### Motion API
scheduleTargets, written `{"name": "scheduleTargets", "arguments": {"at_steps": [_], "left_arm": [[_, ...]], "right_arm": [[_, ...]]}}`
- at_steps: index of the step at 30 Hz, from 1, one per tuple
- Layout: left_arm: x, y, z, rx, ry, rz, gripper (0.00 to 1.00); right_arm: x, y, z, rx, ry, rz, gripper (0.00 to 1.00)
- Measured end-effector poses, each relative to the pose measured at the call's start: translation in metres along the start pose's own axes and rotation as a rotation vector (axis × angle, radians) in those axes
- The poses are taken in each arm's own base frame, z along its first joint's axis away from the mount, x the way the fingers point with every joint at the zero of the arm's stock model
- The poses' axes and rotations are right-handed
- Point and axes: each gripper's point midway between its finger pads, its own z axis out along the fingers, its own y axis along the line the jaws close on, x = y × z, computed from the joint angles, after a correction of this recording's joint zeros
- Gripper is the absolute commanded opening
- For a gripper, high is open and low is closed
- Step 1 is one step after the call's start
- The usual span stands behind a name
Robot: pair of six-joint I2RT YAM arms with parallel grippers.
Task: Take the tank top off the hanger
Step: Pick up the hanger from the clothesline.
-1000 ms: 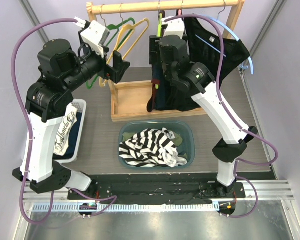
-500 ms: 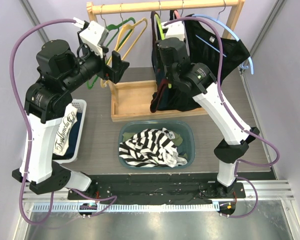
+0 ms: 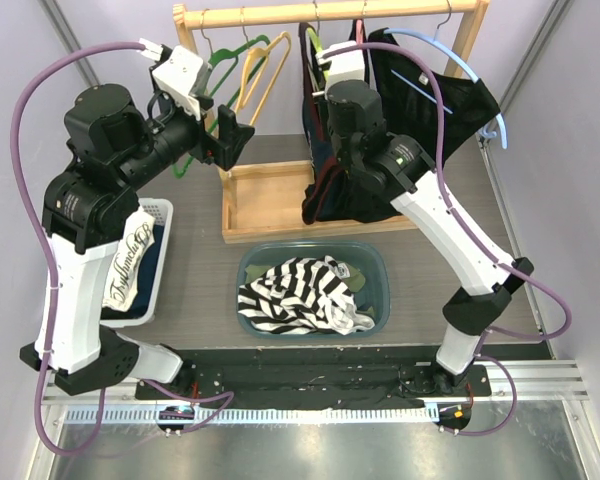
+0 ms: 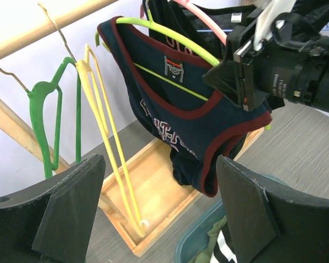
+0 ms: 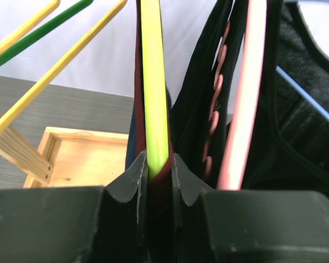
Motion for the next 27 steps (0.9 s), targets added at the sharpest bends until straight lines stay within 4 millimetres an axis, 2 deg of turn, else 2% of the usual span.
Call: {"name": "scheduleTargets", "arguments": {"at_steps": [4, 8, 11, 19, 27], "left_arm": [[0.003, 0.0, 0.001, 0.001, 0.007, 0.004, 0.86], [0.004, 0.0, -0.001, 0.001, 0.012, 0.015, 0.86], [0.004, 0.0, -0.003, 0.0, 0.01, 0.019, 0.86], [0.002, 0.0, -0.007, -0.003, 0.003, 0.021, 0.86], [0.004, 0.0, -0.006, -0.002, 0.008, 0.021, 0.86]], "right_arm": [[-0.007, -0.004, -0.003, -0.004, -0.048, -0.026, 0.01], [-0.023, -0.008, -0.005, 0.0, -0.109, -0.019, 0.01], [-0.026, -0.009, -0.007, 0.003, -0.123, -0.023, 0.01], [-0.017, -0.014, -0.011, 0.006, -0.178, 0.015, 0.01], [-0.008, -0.035, -0.038, -0.007, -0.297, 0.119, 0.01]]}}
